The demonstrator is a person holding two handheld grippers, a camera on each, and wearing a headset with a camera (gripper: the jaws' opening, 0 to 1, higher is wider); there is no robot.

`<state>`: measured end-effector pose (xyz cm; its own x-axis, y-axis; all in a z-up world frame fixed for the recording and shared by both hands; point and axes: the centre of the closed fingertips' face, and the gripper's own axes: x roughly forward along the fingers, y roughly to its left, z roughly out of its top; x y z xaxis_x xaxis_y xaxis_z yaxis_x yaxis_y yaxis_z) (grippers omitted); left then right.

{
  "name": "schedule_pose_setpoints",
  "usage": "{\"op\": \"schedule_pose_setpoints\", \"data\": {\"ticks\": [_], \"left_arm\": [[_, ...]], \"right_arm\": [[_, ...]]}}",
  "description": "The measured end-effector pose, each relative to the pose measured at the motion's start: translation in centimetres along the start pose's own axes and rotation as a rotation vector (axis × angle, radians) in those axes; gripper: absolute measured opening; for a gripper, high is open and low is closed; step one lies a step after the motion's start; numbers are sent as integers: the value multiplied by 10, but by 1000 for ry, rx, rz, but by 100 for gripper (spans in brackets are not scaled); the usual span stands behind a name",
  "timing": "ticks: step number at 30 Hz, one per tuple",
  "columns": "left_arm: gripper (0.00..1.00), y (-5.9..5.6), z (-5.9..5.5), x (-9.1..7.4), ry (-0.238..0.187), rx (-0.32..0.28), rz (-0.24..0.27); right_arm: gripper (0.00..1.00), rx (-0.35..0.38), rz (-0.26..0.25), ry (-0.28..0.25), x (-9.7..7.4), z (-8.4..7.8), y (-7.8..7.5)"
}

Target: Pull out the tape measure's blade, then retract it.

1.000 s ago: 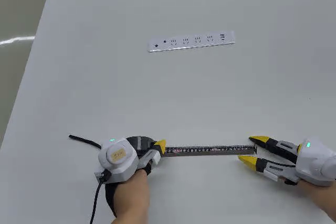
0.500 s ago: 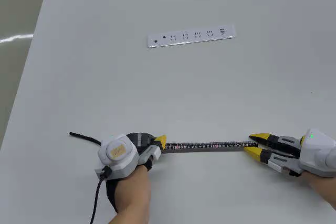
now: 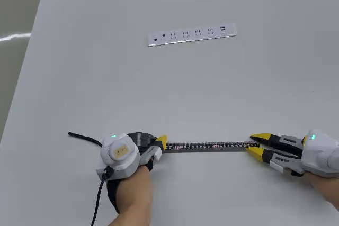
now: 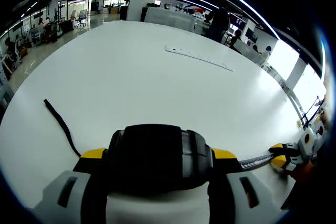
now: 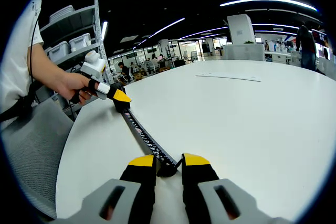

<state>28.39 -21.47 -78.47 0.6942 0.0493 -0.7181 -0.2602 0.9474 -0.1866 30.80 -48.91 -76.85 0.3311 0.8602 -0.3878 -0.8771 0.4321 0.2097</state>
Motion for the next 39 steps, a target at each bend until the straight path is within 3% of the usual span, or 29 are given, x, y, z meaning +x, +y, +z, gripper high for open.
{"op": "schedule_pose_setpoints", "data": {"ticks": [11,20,27,39], "left_arm": [[76,0,0,0,-3,2,-2],[76,0,0,0,-4,6,-5],[76,0,0,0,-6,7,-5],[76,1,0,0,-6,9,-5]], "right_arm": [[16,10,37,0,-1,-2,-1],[18,117,92,-7,-1,-3,-2],[19,161,134,-10,-2,-2,-1],[16,140,191,7,-2,-3,5]]}}
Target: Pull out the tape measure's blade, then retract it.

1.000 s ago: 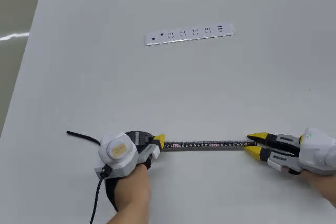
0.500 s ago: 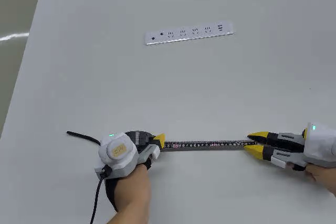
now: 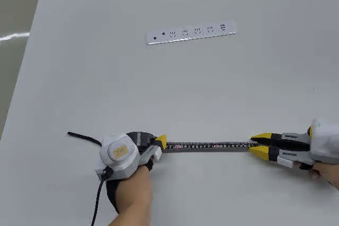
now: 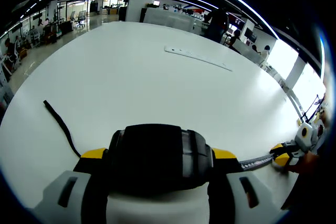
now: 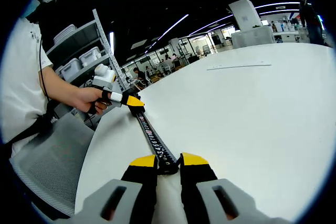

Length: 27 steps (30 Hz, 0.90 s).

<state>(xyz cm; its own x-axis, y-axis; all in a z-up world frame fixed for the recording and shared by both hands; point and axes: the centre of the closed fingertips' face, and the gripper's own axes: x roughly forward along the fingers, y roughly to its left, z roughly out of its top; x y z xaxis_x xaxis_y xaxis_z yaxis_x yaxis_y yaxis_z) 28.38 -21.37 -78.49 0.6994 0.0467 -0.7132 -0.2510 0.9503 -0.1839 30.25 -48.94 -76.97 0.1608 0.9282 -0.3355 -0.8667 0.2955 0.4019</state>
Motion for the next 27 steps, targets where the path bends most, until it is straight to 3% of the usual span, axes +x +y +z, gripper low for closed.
{"op": "schedule_pose_setpoints", "data": {"ticks": [7,12,19,27], "left_arm": [[75,0,-1,0,7,-1,-2],[75,0,0,0,5,1,-2],[75,0,0,0,3,2,1],[74,0,-1,0,8,3,1]], "right_arm": [[14,-100,-21,-6,-1,-2,5],[13,-190,-66,-8,-2,-1,5],[14,-235,-111,-14,-3,-1,4],[14,-266,-114,-6,2,-2,4]]}}
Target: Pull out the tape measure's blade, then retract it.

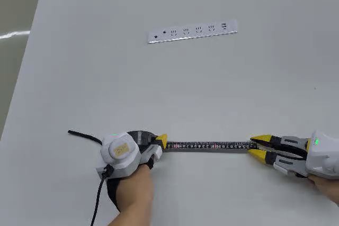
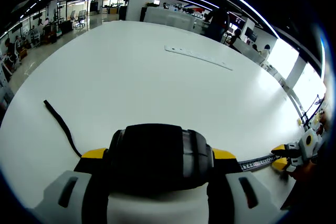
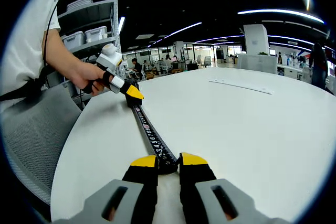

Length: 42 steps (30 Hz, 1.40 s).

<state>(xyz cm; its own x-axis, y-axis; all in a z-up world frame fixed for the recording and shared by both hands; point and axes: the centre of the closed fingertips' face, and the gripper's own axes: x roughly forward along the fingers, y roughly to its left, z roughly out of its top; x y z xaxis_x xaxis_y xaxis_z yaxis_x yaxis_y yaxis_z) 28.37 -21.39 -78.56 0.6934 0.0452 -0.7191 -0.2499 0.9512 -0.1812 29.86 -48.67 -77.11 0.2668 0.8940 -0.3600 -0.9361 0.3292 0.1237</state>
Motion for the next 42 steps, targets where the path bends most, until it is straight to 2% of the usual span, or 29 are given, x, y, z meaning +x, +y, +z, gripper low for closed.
{"op": "schedule_pose_setpoints", "data": {"ticks": [13,29,42], "left_arm": [[74,1,-1,1,-1,0,-2],[74,0,-1,0,2,0,-2],[74,0,0,-1,1,0,-2]], "right_arm": [[13,-6,22,-2,10,1,3],[13,-21,74,1,38,7,15],[13,-30,85,0,56,10,22]]}}
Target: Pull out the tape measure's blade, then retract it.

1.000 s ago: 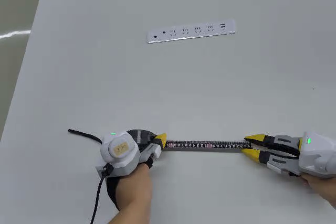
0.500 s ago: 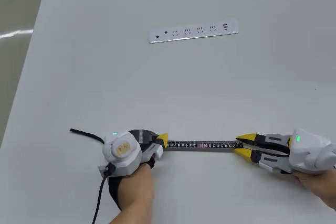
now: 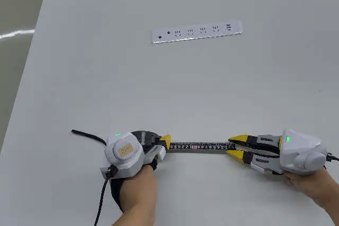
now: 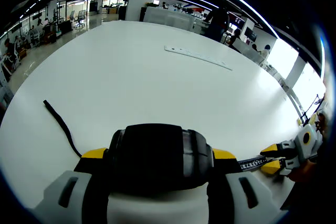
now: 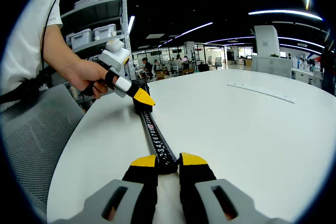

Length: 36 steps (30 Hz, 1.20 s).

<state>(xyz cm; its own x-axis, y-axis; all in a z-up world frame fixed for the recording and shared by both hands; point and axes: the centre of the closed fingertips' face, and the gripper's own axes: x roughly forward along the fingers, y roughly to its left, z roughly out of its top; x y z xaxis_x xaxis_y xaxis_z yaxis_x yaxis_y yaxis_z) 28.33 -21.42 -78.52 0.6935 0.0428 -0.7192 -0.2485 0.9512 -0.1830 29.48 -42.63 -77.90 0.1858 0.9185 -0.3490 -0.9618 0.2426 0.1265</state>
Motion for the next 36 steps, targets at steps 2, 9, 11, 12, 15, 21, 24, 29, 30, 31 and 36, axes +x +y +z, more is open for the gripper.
{"op": "schedule_pose_setpoints", "data": {"ticks": [2,9,11,12,15,21,24,29,30,31,36], "left_arm": [[74,0,0,0,1,0,0],[74,0,0,0,1,-1,0],[74,0,0,0,1,-1,-1],[74,0,0,0,1,0,0],[74,0,0,0,1,-1,0],[74,0,0,0,1,-1,-1],[74,0,0,0,3,-1,-1],[74,0,0,0,3,-1,-1],[74,0,0,0,3,-1,-1],[74,0,0,0,3,-1,-1],[74,0,0,0,3,-4,0]], "right_arm": [[13,0,2,0,2,0,0],[13,-5,16,-1,14,5,5],[13,-7,20,-1,19,6,6],[13,-9,23,-1,21,7,7],[14,-5,29,-1,27,8,9],[14,-4,40,-2,37,12,13],[14,-6,49,-2,42,14,15],[14,-7,59,-3,49,16,18],[14,-8,59,-3,50,17,18],[14,-7,61,-3,51,17,18],[14,-3,65,-3,57,18,20]]}}
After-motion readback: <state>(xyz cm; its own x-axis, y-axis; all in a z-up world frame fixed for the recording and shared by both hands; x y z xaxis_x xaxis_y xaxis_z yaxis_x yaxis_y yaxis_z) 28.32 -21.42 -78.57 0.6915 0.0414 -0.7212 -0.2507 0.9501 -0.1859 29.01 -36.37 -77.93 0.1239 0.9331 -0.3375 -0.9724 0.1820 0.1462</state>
